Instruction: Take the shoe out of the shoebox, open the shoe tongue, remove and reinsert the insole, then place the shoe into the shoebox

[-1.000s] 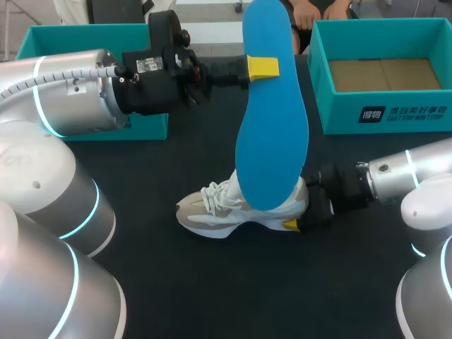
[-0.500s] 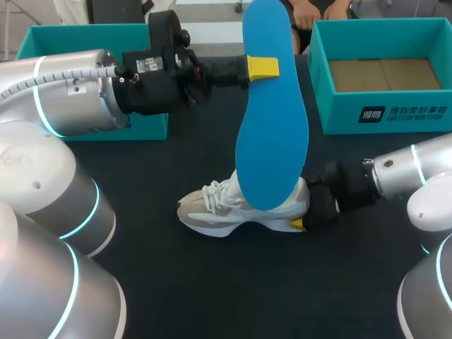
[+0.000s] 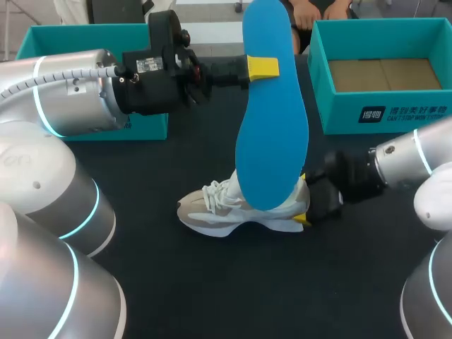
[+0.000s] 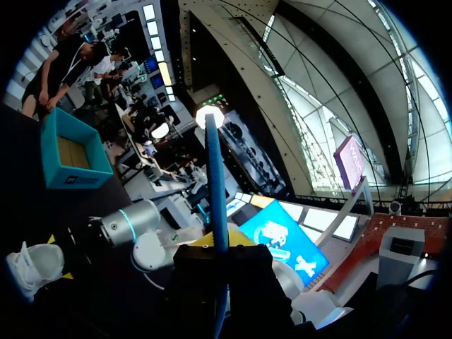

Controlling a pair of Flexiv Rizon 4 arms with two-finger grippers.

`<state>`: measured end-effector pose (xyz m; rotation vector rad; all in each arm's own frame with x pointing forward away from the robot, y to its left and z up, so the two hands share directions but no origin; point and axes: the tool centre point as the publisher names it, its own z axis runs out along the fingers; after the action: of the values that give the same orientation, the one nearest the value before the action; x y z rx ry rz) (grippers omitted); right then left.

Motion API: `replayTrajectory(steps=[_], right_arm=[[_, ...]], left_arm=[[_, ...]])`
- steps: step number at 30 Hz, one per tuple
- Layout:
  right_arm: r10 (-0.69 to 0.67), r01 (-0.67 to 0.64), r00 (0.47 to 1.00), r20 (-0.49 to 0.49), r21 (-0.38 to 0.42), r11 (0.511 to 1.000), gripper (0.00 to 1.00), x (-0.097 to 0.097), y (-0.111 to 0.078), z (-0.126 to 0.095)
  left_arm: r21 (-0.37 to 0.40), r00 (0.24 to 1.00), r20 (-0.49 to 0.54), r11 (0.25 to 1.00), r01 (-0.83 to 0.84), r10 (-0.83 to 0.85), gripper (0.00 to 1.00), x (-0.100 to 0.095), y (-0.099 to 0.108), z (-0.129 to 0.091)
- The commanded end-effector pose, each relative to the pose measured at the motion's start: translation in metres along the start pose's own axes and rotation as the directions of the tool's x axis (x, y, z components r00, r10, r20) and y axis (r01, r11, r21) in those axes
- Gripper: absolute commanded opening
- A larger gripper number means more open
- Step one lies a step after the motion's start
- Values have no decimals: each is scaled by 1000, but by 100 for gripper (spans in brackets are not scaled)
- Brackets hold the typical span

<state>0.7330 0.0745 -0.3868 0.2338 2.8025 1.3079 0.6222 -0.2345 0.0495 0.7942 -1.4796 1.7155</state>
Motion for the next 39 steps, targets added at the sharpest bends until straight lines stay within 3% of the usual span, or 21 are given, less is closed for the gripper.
replayTrajectory(steps=[1,12,22,24,25,37,39], right_arm=[[13,-15,1000,15,122,992,100,10,12,-18],[55,-72,997,53,403,913,100,14,46,-39],[18,-60,997,81,565,823,100,17,71,-41],[17,-64,996,88,566,822,100,16,72,-38],[9,-60,995,98,533,844,100,16,72,-36],[-9,-46,995,102,530,847,100,18,76,-39],[-11,-47,995,96,582,812,100,18,78,-40]], left_arm=[[3,1000,1,1000,0,0,0,0,2,1],[3,1000,1,1000,0,0,0,0,2,1],[3,1000,1,1000,0,0,0,0,2,1],[3,1000,1,1000,0,0,0,0,2,1],[3,1000,1,1000,0,0,0,0,2,1],[3,1000,1,1000,0,0,0,0,2,1],[3,1000,1,1000,0,0,0,0,2,1]])
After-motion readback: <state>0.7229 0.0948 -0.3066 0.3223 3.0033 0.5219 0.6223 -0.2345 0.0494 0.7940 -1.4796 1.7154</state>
